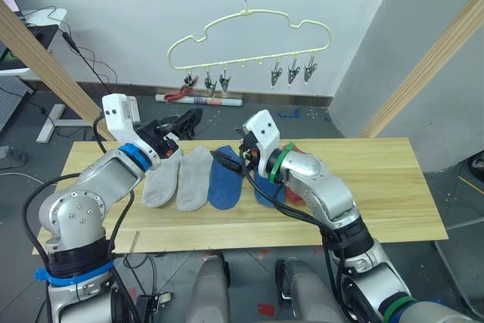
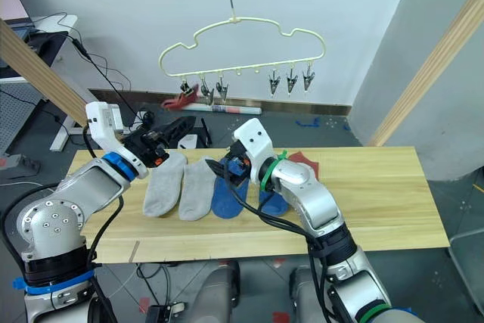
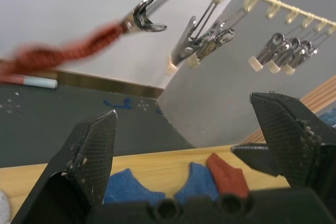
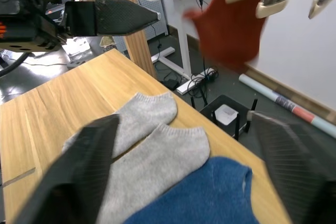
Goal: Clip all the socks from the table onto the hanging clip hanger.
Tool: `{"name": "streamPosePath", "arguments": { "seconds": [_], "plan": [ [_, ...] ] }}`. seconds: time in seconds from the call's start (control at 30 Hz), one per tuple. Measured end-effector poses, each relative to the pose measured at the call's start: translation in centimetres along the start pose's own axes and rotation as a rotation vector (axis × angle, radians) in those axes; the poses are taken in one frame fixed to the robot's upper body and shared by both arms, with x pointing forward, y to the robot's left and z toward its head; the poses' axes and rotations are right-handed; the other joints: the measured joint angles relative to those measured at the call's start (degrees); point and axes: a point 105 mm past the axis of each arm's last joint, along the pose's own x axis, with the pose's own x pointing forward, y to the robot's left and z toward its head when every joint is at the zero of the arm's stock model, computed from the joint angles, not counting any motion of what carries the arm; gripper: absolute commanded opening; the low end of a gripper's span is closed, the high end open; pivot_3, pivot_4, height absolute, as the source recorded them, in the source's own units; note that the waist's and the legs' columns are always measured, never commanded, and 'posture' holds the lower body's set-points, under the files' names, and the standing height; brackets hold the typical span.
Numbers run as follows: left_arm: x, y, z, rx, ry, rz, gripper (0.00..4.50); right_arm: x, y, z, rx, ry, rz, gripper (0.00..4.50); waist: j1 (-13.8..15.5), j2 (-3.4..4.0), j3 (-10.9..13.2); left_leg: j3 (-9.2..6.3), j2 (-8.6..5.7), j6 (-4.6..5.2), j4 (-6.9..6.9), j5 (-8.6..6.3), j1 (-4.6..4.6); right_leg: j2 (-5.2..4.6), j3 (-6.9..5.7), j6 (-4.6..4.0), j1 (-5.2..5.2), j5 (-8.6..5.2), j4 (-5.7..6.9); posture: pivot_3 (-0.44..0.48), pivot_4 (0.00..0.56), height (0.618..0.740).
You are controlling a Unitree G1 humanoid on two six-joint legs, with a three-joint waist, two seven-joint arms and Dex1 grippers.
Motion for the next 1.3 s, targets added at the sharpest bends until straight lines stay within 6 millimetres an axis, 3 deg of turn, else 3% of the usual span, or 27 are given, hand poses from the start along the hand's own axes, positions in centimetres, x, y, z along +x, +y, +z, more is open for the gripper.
{"name": "streamPosePath", "arguments": {
  "seconds": [0.2, 0.37, 0.47, 0.6, 1.3],
  "plan": [
    [0.2, -0.9, -0.7, 0.277, -0.014, 0.004, 4.50, -3.4, -3.7, -1.1, 0.045, 0.034, -0.110, 4.44, 0.59, 0.00, 0.00, 0.04, 0.00, 0.00, -0.02, -0.01, -0.06, 0.00, 0.03, -0.01, -0.07, 0.00, -0.04, 0.111, 0.268, 0.740],
    [0.9, -2.0, -1.0, 0.429, -0.074, -0.021, 4.50, -7.7, -5.7, 0.1, 0.105, -0.005, -0.112, 4.44, 0.75, 0.02, 0.01, 0.07, 0.00, 0.00, -0.02, -0.02, -0.10, 0.00, 0.06, 0.02, -0.11, -0.02, -0.06, 0.096, 0.275, 0.740],
    [1.5, -2.4, -0.6, 0.438, -0.136, -0.029, 3.66, -9.1, -5.6, 1.0, 0.126, -0.027, -0.074, 4.50, 0.59, 0.02, 0.01, 0.07, 0.02, 0.02, -0.02, -0.02, -0.10, 0.04, 0.07, 0.20, -0.11, -0.12, -0.04, 0.087, 0.278, 0.740],
    [2.7, -3.2, -1.0, 0.502, -0.149, -0.049, 2.47, -9.4, -5.0, 1.7, 0.165, -0.053, -0.026, 4.50, 0.58, 0.01, 0.01, 0.05, 0.01, 0.02, 0.00, -0.02, -0.11, 0.08, 0.08, 0.23, -0.10, -0.14, -0.05, 0.077, 0.281, 0.740],
    [6.0, -2.5, -0.6, 0.518, -0.275, 0.037, 2.47, -9.6, -4.8, 4.0, 0.124, -0.163, 0.011, 4.50, 0.33, 0.02, 0.01, 0.03, 0.00, 0.03, 0.06, -0.02, -0.18, 0.10, 0.05, 0.23, -0.11, -0.14, -0.04, 0.031, 0.295, 0.740]
  ]
}}
